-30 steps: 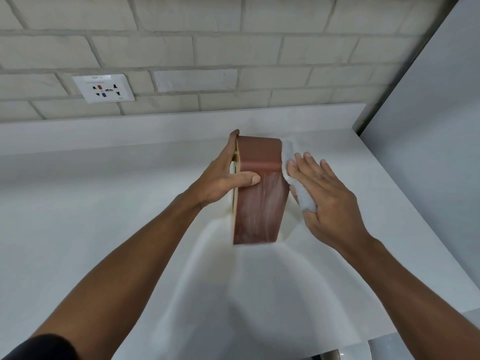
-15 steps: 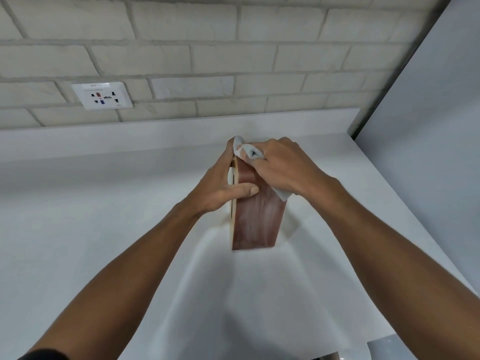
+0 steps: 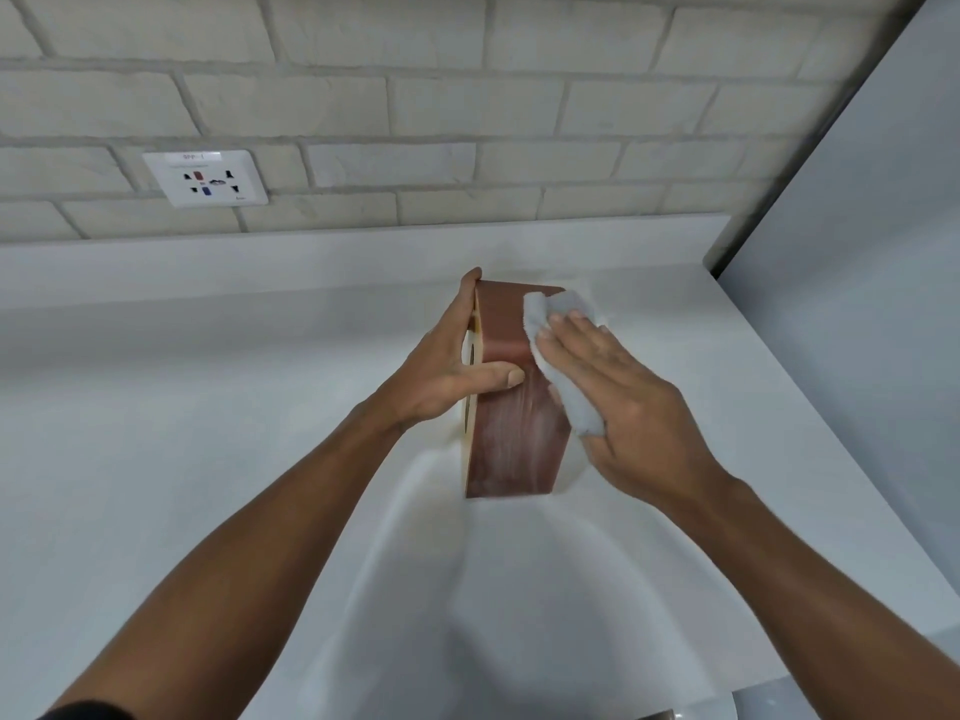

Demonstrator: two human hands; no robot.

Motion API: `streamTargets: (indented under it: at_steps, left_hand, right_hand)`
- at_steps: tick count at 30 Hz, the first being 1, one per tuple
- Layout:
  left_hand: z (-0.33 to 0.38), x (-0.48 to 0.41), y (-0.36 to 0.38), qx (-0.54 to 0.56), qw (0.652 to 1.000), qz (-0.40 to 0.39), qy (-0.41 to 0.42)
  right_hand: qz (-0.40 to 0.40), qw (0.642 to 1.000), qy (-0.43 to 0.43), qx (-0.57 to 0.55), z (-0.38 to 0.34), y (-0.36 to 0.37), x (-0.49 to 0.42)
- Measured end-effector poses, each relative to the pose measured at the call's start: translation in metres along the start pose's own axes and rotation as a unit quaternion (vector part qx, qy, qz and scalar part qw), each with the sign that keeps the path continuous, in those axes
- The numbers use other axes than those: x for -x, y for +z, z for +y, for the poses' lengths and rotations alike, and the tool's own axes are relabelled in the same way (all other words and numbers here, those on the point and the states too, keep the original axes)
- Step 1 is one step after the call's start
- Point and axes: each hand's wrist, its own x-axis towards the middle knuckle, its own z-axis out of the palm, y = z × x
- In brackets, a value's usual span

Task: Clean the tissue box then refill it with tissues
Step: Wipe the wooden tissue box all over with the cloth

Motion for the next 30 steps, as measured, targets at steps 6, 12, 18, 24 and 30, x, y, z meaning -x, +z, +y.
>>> streamTargets:
  at_steps: [6,12,18,24,30]
  left_hand:
    - [0.008,-0.006,-0.005,-0.013,1.0,-0.003,0.004]
    - [0.006,-0.013,-0.007,-0.008,1.0,0.007,-0.011]
    - [0.005,-0.014,-0.007,-0.007,1.0,-0.015,-0.008]
    - [0.004,-0.016,-0.011,0.002,1.0,-0.012,-0.023]
    - [0.001,-0.019,-0.008,-0.006,1.0,-0.004,-0.014]
  right_hand:
    - [0.063,0.998,0.018,-0.009,-0.008,0.015,0.0]
    - [0.081,0.996,0.031,-0.002,0.01,0.015,0.01]
    - [0.043,0.998,-0.028,0.023,-0.022,0.02,-0.027]
    - [0.062,0.997,0.038,-0.032,0.015,0.003,-0.013]
    - [0.018,0.999,-0.024,0.04,-0.011,0.01,-0.027]
